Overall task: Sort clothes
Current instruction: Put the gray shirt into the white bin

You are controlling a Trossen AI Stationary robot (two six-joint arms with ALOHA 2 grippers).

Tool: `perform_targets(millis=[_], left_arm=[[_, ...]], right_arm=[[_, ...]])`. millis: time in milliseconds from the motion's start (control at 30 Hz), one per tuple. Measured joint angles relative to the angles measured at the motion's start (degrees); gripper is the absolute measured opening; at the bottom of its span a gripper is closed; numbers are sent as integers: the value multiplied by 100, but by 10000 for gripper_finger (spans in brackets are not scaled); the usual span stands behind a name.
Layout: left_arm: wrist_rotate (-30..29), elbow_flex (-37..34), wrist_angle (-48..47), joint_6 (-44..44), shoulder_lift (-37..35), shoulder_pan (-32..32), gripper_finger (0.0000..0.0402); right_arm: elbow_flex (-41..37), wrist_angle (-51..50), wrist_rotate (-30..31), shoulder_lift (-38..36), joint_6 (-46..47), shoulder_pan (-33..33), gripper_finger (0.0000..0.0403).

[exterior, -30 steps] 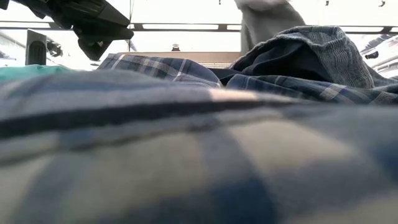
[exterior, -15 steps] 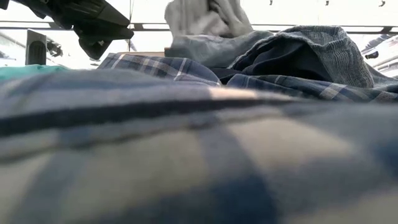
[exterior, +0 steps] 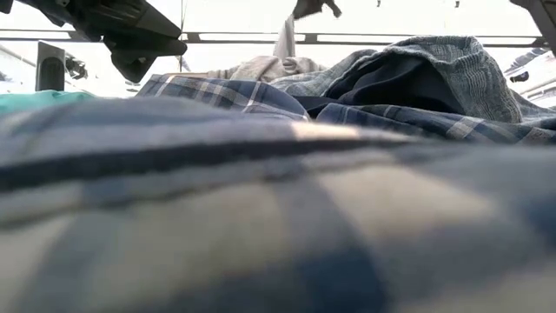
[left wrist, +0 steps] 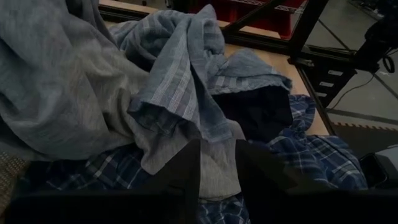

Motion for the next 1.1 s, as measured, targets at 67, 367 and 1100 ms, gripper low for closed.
perform_targets(millis=[67,367,1100], left_arm=[[1,0,6,0,0,0,107],[1,0,3,-3,0,0,107],[4,0,-7,-140,0,-2,107]], right_arm=[[0,-745,-698,163,191,-99,5],[-4,-2057,-1556,1122,170,50,47],[2,-3491,-326,-656,500,1534,149]])
